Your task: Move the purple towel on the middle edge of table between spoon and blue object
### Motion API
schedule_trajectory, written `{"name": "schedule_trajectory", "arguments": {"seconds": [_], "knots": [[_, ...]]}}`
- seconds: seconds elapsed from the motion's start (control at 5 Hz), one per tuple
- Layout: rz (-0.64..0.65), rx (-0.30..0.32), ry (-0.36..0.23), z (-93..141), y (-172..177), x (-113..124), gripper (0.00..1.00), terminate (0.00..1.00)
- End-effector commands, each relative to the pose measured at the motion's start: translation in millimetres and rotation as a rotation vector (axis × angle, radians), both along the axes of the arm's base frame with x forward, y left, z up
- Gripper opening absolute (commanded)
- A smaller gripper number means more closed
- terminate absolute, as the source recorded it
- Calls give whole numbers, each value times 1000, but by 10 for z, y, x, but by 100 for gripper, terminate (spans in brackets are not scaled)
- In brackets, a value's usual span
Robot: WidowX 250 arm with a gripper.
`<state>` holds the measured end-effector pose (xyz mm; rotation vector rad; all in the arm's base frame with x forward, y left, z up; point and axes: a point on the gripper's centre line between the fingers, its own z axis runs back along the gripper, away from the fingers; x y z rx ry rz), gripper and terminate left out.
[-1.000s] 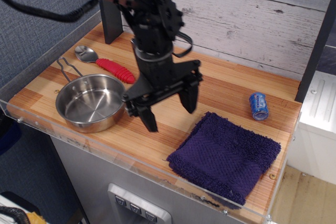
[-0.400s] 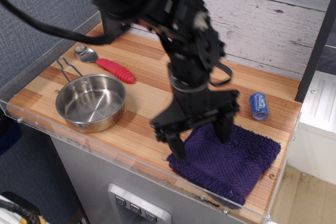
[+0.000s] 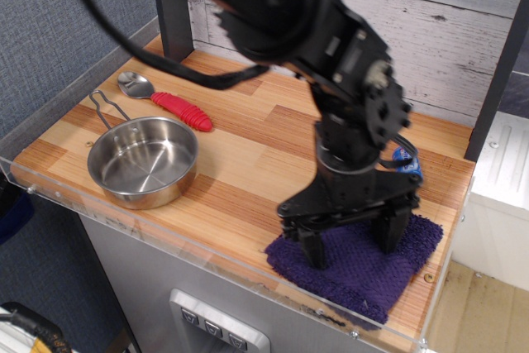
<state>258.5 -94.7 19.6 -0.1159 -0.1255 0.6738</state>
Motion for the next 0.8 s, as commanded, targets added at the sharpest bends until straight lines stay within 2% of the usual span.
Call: {"name": "schedule_trajectory", "arguments": {"seconds": [0.0,0.2,0.6], "knots": [[26,83,-17,-156,145,57,100,0],[67,124,13,-243,348,51,100,0],[139,161,27,-208,672,111,100,0]]}}
